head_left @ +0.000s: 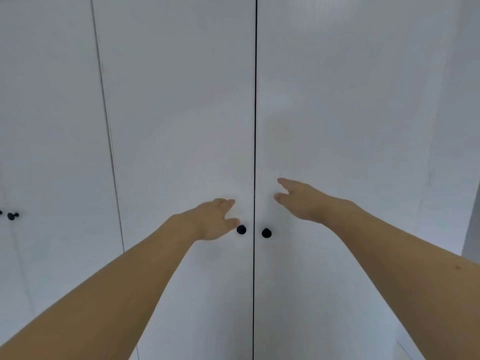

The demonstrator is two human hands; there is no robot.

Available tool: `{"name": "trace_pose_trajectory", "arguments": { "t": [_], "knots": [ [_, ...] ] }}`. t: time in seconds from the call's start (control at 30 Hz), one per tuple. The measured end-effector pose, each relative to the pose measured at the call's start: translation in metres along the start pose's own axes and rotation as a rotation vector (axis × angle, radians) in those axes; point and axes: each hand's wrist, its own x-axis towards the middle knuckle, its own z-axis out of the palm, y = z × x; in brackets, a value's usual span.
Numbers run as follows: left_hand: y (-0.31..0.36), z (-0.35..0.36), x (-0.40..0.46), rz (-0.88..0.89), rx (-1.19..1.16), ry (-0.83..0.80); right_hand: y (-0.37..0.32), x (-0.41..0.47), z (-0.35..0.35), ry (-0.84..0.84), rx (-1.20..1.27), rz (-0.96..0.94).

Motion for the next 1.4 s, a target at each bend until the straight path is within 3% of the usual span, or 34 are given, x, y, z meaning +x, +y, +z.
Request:
{"name": "trace_pose_trajectory", "arguments": {
  "t": [0.13,0.33,0.63,0.87,1.1,1.23,1.33,1.4],
  "knots": [
    [0.001,0.019,0.015,0.008,-0.018,-0.075,-0.001,0.016,0.005,0.134,0.273,-0.02],
    [-0.002,0.05,0.047,0.059,-0.032,-0.054,-0.009,0.042,0.026,0.212,0.518,0.015],
    [-0.007,0.078,0.068,0.054,-0.075,0.173,-0.013,0.071,0.044,0.297,0.581,-0.069],
    [-0.003,0.087,0.06,0.022,-0.128,0.293,-0.01,0.075,0.049,0.286,0.592,-0.13],
    [0.005,0.096,0.041,-0.014,-0.125,0.394,-0.008,0.087,0.061,0.149,0.713,-0.114],
    [0.009,0.106,0.028,0.004,0.037,0.562,-0.008,0.086,0.056,0.061,0.87,-0.088],
    [0.005,0.125,0.007,0.155,0.422,0.691,-0.01,0.08,0.055,0.046,0.881,-0.125],
    [0.006,0.14,-0.012,0.302,0.658,0.619,-0.011,0.075,0.058,0.041,0.874,-0.152]
  ]
}}
